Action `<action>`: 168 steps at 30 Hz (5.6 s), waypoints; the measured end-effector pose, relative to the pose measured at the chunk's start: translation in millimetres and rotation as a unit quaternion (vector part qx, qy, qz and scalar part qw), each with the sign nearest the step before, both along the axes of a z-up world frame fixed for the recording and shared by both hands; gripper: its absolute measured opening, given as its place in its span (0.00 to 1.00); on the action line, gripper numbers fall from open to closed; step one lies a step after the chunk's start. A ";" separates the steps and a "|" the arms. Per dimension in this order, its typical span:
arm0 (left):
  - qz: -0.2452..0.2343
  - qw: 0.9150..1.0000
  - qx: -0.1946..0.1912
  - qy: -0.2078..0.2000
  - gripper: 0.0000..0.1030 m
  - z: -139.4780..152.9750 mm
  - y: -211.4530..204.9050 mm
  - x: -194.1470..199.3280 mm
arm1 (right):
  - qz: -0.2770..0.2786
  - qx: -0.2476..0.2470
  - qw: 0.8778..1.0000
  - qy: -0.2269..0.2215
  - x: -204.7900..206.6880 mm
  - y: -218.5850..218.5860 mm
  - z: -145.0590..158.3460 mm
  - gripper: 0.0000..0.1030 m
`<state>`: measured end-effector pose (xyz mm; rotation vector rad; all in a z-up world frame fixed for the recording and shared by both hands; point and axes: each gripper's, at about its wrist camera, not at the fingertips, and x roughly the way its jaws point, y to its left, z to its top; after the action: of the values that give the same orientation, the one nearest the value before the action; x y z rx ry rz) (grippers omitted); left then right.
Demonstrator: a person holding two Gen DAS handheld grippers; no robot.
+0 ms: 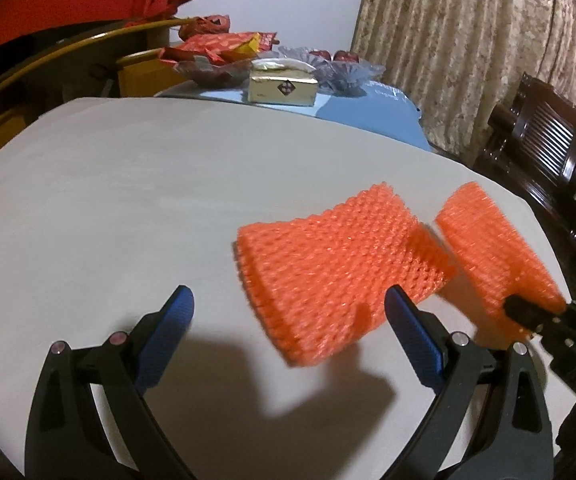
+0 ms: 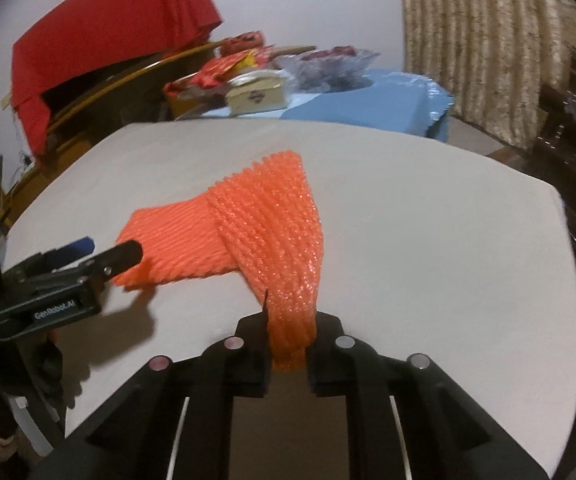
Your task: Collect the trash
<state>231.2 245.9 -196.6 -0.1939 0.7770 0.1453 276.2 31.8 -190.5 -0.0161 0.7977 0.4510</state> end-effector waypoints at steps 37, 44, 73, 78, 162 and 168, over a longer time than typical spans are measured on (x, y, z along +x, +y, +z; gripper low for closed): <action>-0.023 0.998 0.007 -0.051 0.10 64.4 -65.5 -29.8 | -0.067 0.025 0.997 -0.041 -26.8 -66.8 54.0 0.13; -0.032 0.997 0.012 -0.073 0.10 89.2 -87.4 -43.9 | -0.080 0.037 0.995 -0.056 -42.8 -87.6 78.9 0.13; -0.166 0.978 -0.005 -0.125 0.10 147.1 -236.0 -87.0 | -0.191 0.025 0.975 -0.111 -137.6 -233.4 139.5 0.13; -0.202 0.971 -0.011 -0.125 0.10 141.3 -282.0 -87.7 | -0.234 0.018 0.966 -0.107 -153.7 -275.1 137.5 0.13; -0.220 0.964 0.015 -0.147 0.95 201.6 -295.1 -191.5 | -0.219 -0.003 0.966 -0.136 -238.4 -279.0 197.9 0.94; -0.218 0.965 0.015 -0.148 0.95 204.7 -292.4 -192.0 | -0.215 -0.004 0.967 -0.136 -238.8 -275.7 197.2 0.94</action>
<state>39.2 -46.5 8.0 -0.0117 0.5029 -0.2841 37.4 -243.8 6.7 0.0860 0.5108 0.0299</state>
